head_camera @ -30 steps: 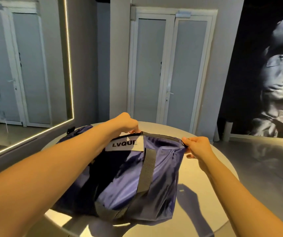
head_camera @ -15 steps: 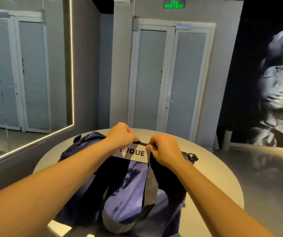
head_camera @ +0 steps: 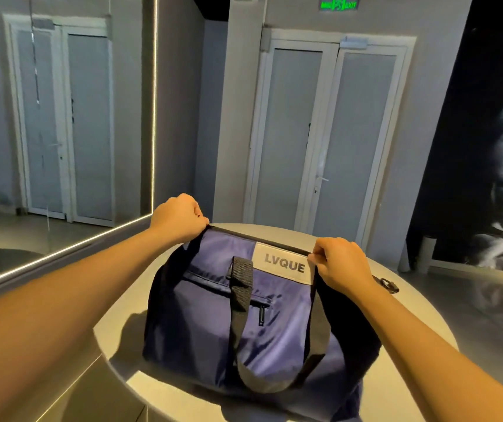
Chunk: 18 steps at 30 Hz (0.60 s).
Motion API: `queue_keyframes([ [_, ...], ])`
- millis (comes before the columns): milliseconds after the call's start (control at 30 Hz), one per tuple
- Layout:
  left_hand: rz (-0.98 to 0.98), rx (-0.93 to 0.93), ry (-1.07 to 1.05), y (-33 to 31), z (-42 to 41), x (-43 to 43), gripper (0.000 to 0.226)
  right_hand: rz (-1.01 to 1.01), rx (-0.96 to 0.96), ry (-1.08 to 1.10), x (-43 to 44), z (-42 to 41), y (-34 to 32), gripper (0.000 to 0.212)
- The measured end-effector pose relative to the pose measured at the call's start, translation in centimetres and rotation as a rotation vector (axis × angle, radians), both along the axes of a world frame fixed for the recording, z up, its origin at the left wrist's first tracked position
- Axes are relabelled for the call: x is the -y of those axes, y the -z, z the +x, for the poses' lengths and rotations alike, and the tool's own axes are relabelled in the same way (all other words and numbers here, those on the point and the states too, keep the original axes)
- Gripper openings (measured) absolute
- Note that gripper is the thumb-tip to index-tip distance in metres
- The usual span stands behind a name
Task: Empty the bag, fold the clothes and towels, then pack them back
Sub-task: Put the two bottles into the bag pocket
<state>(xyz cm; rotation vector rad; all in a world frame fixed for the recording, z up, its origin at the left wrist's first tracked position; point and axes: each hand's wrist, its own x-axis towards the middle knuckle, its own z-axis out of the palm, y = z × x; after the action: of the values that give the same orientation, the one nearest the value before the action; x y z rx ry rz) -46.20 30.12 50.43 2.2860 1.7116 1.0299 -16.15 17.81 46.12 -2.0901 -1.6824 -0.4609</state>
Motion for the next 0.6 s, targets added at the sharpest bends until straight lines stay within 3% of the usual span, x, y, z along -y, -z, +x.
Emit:
queue_keyframes([
  [100,0.028,0.028,-0.023,0.7,-0.7,-0.9,0.024,0.022,0.022,0.05,0.0,0.9,-0.4,0.012],
  [267,0.081,0.258,0.042,4.0,1.0,-0.5,0.015,0.036,0.017,0.167,0.1,1.5,-0.5,0.014],
  [333,0.082,0.372,0.106,6.3,1.4,0.5,0.033,0.083,-0.035,0.174,1.5,2.1,0.3,0.016],
  [467,-0.029,0.624,0.112,12.4,0.2,3.2,0.065,0.487,-0.341,0.179,7.1,2.0,4.9,0.05],
  [600,-0.176,0.805,0.155,18.3,0.2,6.2,0.082,0.569,-0.748,0.219,11.0,-0.7,10.9,0.072],
])
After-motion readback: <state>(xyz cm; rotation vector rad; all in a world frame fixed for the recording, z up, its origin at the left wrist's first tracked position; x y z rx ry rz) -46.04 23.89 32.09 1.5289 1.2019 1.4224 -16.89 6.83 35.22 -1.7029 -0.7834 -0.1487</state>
